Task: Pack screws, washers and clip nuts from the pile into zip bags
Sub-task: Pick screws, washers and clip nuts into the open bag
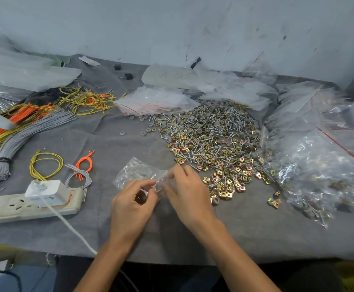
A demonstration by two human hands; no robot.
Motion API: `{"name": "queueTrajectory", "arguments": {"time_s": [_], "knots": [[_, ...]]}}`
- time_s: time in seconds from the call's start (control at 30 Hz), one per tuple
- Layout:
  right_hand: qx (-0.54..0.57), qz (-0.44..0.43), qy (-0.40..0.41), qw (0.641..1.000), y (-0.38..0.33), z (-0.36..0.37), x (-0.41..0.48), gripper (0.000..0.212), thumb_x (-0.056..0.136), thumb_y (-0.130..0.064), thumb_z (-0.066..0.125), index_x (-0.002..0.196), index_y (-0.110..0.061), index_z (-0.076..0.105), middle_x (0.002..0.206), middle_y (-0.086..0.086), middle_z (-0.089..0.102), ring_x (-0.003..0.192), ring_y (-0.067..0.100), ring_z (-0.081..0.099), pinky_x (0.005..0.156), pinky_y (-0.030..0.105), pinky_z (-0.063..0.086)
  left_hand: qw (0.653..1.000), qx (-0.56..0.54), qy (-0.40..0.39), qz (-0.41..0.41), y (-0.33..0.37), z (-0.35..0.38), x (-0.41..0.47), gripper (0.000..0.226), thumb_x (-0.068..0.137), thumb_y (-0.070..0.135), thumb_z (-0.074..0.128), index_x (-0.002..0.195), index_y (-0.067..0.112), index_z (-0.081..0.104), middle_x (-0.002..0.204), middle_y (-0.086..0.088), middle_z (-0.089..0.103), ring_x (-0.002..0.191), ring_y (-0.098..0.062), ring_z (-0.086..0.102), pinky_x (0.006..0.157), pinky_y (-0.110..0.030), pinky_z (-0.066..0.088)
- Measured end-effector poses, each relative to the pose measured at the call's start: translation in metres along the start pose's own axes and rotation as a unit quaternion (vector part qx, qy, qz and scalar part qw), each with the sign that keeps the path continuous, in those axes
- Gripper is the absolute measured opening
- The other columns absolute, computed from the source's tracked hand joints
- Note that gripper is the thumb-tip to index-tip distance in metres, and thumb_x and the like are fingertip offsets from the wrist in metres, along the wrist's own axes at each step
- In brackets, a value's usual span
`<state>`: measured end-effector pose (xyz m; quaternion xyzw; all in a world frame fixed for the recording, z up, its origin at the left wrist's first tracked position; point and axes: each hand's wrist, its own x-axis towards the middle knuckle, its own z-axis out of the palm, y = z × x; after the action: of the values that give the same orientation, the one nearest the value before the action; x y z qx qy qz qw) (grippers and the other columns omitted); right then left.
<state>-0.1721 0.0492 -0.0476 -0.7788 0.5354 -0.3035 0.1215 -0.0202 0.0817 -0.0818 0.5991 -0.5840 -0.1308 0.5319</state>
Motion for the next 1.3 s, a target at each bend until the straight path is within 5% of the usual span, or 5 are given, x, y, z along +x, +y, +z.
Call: {"name": "queueTrajectory", "arguments": {"time_s": [0.13, 0.33, 0.7, 0.9, 1.3], "knots": [[0.006, 0.001, -0.081, 0.997, 0.038, -0.027, 0.007, 0.013, 0.097, -0.019, 0.061, 0.107, -0.020, 0.070, 0.107, -0.001, 0.059, 0.102, 0.023, 0.055, 0.086, 0.040, 0.047, 1.000, 0.022, -0.013, -0.014, 0.004, 0.002, 0.002, 0.028, 0.081, 0.002, 0.076, 0.095, 0.026, 0.076, 0.086, 0.013, 0.068, 0.065, -0.008, 0.062, 0.068, -0.015, 0.047], [-0.131, 0.005, -0.206, 0.970, 0.073, -0.048, 0.012, 0.025, 0.096, -0.018, 0.051, 0.116, -0.026, 0.065, 0.117, -0.003, 0.053, 0.111, 0.023, 0.045, 0.094, 0.034, 0.039, 0.999, 0.012, -0.015, -0.037, 0.007, 0.009, 0.006, 0.028, 0.080, 0.002, 0.075, 0.094, 0.027, 0.077, 0.085, 0.016, 0.069, 0.068, -0.009, 0.062, 0.067, -0.013, 0.046], [-0.180, -0.056, -0.235, 0.954, 0.073, -0.052, 0.009, 0.005, 0.102, -0.030, 0.049, 0.102, -0.026, 0.045, 0.115, -0.001, 0.047, 0.104, 0.026, 0.044, 0.092, 0.038, 0.037, 0.999, -0.005, -0.010, -0.037, 0.005, 0.009, 0.002, 0.026, 0.082, 0.003, 0.076, 0.092, 0.026, 0.076, 0.086, 0.016, 0.069, 0.067, -0.009, 0.062, 0.066, -0.011, 0.045], [-0.030, -0.044, -0.127, 0.991, 0.049, -0.052, 0.004, 0.008, 0.103, -0.020, 0.045, 0.096, -0.023, 0.044, 0.089, -0.004, 0.052, 0.084, 0.023, 0.047, 0.074, 0.042, 0.040, 0.999, -0.013, -0.001, -0.050, 0.004, 0.010, 0.003, 0.023, 0.082, 0.005, 0.076, 0.093, 0.025, 0.077, 0.086, 0.014, 0.068, 0.066, -0.011, 0.062, 0.065, -0.014, 0.047], [-0.006, -0.068, -0.142, 0.988, 0.001, -0.010, 0.002, 0.015, 0.102, -0.021, 0.050, 0.116, -0.019, 0.056, 0.112, 0.003, 0.059, 0.104, 0.031, 0.056, 0.083, 0.044, 0.044, 0.999, -0.022, 0.012, -0.035, 0.002, 0.008, 0.002, 0.017, 0.080, 0.019, 0.067, 0.093, 0.028, 0.075, 0.084, 0.013, 0.067, 0.066, -0.010, 0.063, 0.064, -0.013, 0.047]]}}
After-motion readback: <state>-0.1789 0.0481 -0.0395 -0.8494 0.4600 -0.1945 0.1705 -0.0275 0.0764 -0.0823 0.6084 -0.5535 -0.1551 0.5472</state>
